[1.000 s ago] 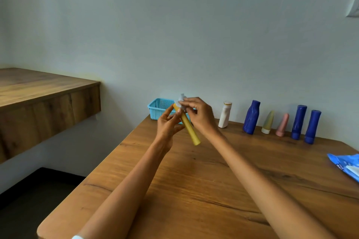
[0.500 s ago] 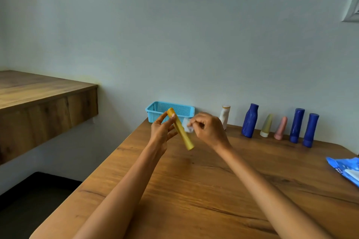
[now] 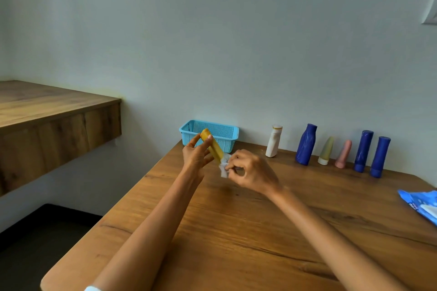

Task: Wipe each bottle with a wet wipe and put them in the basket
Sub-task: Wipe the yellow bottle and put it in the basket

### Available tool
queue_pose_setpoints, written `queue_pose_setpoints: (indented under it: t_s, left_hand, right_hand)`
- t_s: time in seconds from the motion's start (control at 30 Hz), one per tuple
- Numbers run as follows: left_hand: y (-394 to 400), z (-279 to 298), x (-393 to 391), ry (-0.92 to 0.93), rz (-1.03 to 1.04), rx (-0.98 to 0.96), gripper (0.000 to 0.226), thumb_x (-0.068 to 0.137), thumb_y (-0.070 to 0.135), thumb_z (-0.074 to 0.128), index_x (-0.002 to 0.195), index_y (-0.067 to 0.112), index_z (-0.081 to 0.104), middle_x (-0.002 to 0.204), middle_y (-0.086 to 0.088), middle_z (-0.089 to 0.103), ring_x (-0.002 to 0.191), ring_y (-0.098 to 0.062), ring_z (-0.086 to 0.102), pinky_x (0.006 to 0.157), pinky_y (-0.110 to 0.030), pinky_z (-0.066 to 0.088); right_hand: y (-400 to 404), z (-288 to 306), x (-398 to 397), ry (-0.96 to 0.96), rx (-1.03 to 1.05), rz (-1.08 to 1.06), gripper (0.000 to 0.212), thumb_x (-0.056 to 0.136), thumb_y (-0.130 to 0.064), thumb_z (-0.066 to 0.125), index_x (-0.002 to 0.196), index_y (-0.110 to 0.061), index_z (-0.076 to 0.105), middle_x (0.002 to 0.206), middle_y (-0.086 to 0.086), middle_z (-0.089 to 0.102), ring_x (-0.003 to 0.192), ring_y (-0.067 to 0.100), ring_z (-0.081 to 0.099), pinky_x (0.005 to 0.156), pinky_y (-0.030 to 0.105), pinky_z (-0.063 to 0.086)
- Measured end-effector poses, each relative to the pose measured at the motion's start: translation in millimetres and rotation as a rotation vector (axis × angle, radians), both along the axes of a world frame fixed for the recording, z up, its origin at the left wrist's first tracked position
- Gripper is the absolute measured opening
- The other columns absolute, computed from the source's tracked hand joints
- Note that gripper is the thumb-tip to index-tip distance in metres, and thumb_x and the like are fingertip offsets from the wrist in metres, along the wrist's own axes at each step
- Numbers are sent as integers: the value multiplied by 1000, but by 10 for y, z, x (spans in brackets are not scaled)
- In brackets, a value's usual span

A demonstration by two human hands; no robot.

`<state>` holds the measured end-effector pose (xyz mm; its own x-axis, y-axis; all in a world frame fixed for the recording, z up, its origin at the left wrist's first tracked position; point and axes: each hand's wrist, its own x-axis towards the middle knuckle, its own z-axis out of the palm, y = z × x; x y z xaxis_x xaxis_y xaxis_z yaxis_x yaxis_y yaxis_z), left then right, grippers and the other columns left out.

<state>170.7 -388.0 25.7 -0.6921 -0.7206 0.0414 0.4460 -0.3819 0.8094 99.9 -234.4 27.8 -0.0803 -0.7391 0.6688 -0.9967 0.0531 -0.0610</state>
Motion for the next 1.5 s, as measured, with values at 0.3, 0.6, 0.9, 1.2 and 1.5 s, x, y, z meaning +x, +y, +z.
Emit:
queue_pose_setpoints:
  t_s: [0.3,0.6,0.9,1.2,1.5]
  left_hand:
    - [56,-14,-30,-57,3,-42,50,84,14,69,130,13,48,113,-19,65,88,-26,68,77,-41,57]
    - [-21,-11,25,-145,-101,-124,29,90,32,62,110,10,59,82,-3,63,62,-13,63,56,-28,58]
    - [-95,-36,34,-177,-87,-100,27,86,8,67,109,6,55,81,-9,63,53,-17,63,54,-32,59]
    - [17,-56,-21,-187,-123,-171,34,87,7,65,119,2,55,91,-9,63,73,-25,64,62,-34,58]
    - [-40,21,18,-132,-80,-66,29,88,2,62,115,-2,54,85,-12,63,58,-22,66,53,-31,58]
  right_hand:
    - [-230,181,-18,-289,-219,-65,19,80,-20,72,96,-10,72,96,3,68,83,12,63,71,26,53]
    - [-257,86,-188,-841,-255,-124,15,79,-18,72,93,-21,68,100,-5,68,93,9,61,75,20,47]
    - [150,-19,-245,-486,-39,-104,12,80,-25,72,87,-16,73,91,-10,65,83,4,61,73,24,52]
    - [-87,259,-118,-214,-201,-99,19,82,-13,68,101,-10,70,98,6,66,86,19,63,74,32,51]
    - [-78,80,60,172,59,-84,13,81,-12,64,89,-11,74,85,6,67,80,21,58,58,32,51]
